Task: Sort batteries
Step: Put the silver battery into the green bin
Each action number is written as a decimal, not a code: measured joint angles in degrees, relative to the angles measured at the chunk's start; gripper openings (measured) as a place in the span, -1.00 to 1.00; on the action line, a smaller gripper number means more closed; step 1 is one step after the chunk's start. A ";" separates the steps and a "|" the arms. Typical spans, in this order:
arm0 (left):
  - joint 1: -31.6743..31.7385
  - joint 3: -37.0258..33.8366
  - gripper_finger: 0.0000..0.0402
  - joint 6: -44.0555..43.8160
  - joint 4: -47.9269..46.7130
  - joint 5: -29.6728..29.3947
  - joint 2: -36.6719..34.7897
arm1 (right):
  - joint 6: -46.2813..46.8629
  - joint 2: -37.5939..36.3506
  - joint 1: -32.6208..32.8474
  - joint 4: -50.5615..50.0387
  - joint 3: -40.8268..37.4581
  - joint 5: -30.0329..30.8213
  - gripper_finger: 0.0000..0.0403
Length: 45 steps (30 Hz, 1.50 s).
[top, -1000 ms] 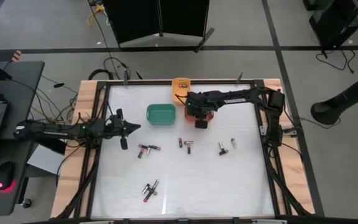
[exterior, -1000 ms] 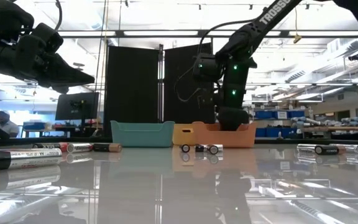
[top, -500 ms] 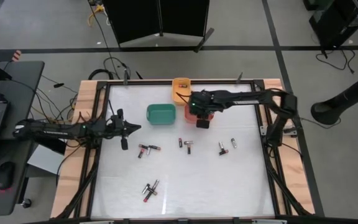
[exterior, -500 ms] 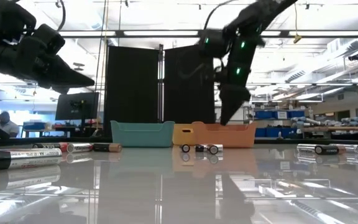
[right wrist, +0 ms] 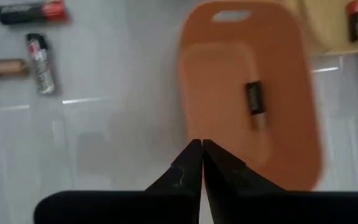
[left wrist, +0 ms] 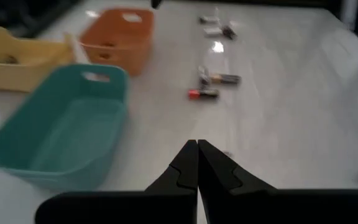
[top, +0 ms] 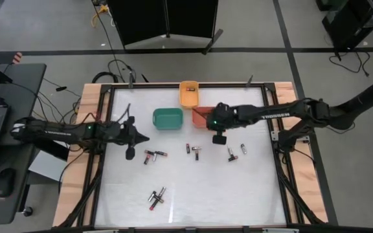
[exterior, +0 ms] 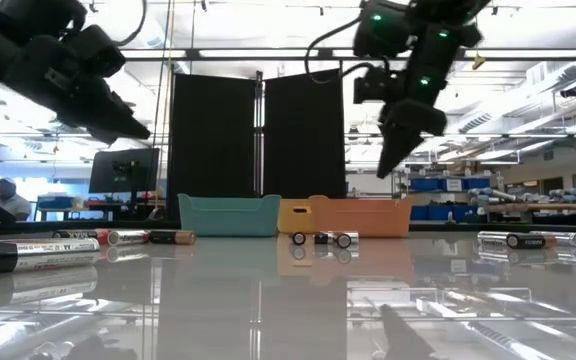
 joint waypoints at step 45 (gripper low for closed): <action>-41.96 37.88 -0.26 -68.56 -19.98 -7.16 58.60 | 18.90 -3.12 23.97 6.01 -7.46 14.58 -0.95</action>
